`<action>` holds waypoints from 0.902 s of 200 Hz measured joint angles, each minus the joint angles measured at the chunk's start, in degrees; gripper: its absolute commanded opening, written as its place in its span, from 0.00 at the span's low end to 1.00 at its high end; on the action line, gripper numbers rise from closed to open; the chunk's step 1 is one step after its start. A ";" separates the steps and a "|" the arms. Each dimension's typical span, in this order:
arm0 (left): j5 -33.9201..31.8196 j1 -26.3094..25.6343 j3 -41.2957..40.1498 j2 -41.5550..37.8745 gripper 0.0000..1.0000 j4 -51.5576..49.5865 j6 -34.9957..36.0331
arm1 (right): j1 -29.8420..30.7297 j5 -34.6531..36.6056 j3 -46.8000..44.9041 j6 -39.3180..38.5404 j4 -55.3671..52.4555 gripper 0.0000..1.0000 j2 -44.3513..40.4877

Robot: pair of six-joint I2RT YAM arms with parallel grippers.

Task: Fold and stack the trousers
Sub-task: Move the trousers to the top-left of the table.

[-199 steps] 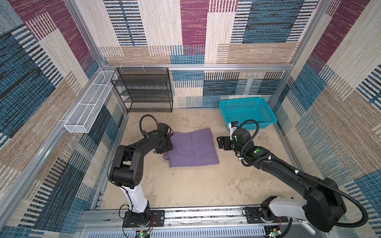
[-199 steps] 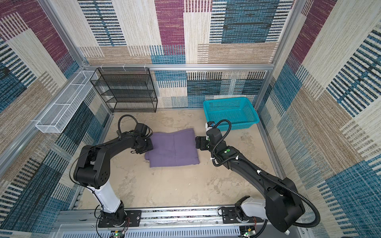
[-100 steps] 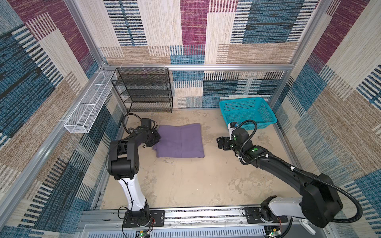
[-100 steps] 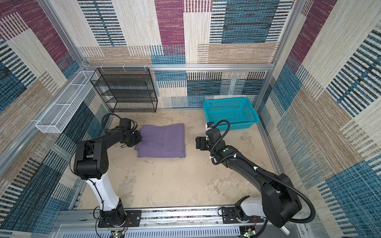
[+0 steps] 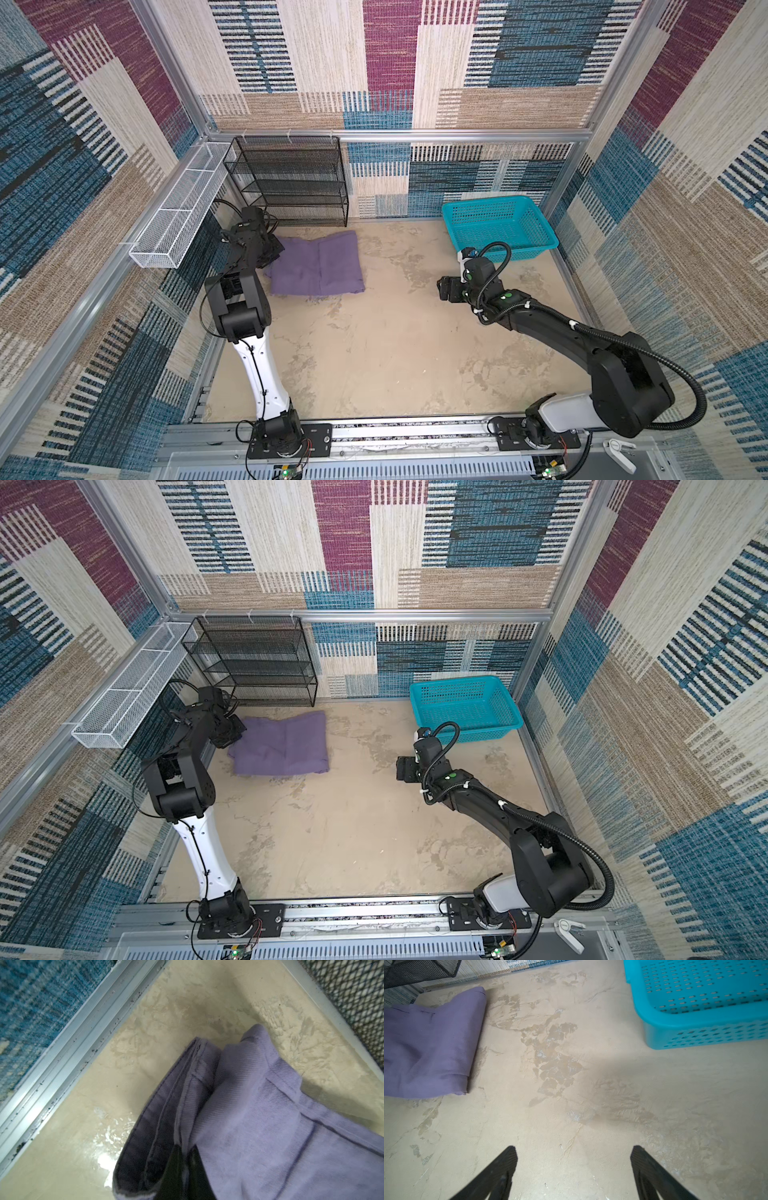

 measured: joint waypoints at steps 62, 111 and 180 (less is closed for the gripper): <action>-2.43 -0.07 7.45 3.89 0.98 -6.60 2.38 | -1.44 -1.11 1.07 -0.22 0.98 1.00 2.29; -3.30 -3.96 -4.50 -6.69 1.00 -7.13 2.05 | -2.58 -1.92 1.46 -0.61 0.55 1.00 -0.04; -4.09 -15.34 -32.74 -31.17 1.00 1.86 -3.32 | -2.64 -2.93 1.81 -1.70 -0.37 1.00 -5.07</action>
